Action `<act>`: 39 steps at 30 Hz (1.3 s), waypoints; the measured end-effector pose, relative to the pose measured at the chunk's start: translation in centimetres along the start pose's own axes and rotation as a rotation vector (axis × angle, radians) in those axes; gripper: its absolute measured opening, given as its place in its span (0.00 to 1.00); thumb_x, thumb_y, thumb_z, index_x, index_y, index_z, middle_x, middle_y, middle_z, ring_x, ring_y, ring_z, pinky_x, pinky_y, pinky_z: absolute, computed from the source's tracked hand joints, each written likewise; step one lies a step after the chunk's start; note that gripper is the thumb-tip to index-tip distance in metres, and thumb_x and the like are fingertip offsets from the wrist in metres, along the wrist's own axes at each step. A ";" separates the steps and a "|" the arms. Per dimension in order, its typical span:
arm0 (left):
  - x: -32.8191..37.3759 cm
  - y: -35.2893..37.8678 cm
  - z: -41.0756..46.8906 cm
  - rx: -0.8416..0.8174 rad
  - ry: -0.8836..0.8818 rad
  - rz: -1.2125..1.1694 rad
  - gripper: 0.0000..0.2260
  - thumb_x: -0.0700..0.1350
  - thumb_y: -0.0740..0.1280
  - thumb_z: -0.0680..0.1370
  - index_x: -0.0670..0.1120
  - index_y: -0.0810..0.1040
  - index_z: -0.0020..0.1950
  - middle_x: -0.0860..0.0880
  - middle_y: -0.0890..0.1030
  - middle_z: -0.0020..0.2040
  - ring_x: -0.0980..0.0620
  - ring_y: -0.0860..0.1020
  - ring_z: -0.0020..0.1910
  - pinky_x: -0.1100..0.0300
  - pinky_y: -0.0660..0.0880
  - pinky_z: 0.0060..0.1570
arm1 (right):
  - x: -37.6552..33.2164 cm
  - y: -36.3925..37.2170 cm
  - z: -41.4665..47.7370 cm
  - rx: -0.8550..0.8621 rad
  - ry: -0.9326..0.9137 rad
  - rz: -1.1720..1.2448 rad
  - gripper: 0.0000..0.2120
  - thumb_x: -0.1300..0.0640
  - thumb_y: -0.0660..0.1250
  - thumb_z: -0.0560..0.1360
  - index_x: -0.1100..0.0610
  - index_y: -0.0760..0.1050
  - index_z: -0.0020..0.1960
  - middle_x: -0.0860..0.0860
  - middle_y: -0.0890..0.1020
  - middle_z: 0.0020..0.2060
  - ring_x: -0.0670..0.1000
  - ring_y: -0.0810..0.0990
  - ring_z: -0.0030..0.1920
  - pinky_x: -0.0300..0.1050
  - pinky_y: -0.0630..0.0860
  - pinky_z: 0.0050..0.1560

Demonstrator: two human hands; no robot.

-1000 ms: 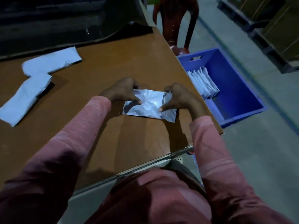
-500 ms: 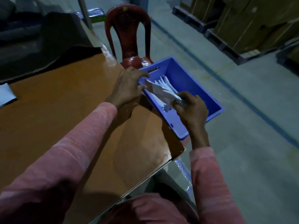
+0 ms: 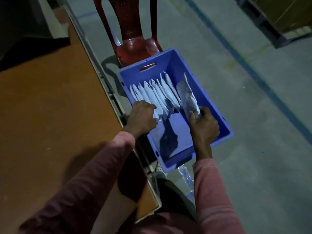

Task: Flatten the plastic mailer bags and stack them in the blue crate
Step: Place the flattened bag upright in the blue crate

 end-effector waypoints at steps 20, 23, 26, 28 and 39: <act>4.5 11.3 13.3 -0.199 -0.067 -0.156 0.36 0.51 0.61 0.74 0.44 0.62 0.82 0.43 0.60 0.83 0.40 0.57 0.82 0.43 0.57 0.78 | -0.6 17.5 13.5 -0.369 -0.257 -0.259 0.10 0.61 0.66 0.77 0.62 0.73 0.58 0.63 0.83 0.51 0.67 0.83 0.50 0.56 0.78 0.44; 4.2 13.0 14.1 -0.240 -0.085 -0.096 0.36 0.50 0.63 0.78 0.43 0.55 0.84 0.44 0.55 0.85 0.40 0.53 0.83 0.42 0.54 0.79 | -0.2 20.8 14.5 -0.430 -0.237 -0.252 0.07 0.64 0.64 0.79 0.63 0.73 0.57 0.63 0.83 0.51 0.66 0.83 0.50 0.55 0.78 0.42; 3.6 13.8 14.6 -0.237 -0.093 -0.085 0.35 0.50 0.63 0.79 0.43 0.55 0.84 0.44 0.53 0.85 0.39 0.52 0.83 0.41 0.51 0.79 | 0.3 22.7 15.5 -0.496 -0.213 -0.242 0.08 0.66 0.62 0.80 0.65 0.74 0.58 0.65 0.83 0.51 0.66 0.83 0.51 0.55 0.79 0.44; 3.3 14.0 14.7 -0.245 -0.085 -0.078 0.37 0.49 0.66 0.78 0.43 0.54 0.84 0.45 0.52 0.85 0.39 0.51 0.83 0.42 0.50 0.80 | 0.3 22.9 15.9 -0.524 -0.198 -0.212 0.09 0.67 0.60 0.79 0.66 0.75 0.58 0.65 0.83 0.51 0.66 0.83 0.51 0.54 0.79 0.45; 3.4 13.2 12.8 -0.322 -0.075 -0.033 0.39 0.50 0.65 0.78 0.46 0.50 0.85 0.45 0.47 0.86 0.41 0.45 0.84 0.38 0.47 0.79 | 1.6 18.6 10.4 -0.555 -0.053 0.003 0.28 0.58 0.60 0.80 0.62 0.63 0.78 0.61 0.71 0.74 0.63 0.71 0.71 0.57 0.74 0.66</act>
Point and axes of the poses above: each hand's wrist, its own z-axis towards the middle knuckle, its own y-axis out of the palm, x = y × z, the point moved 3 cm from there along z, towards the middle knuckle
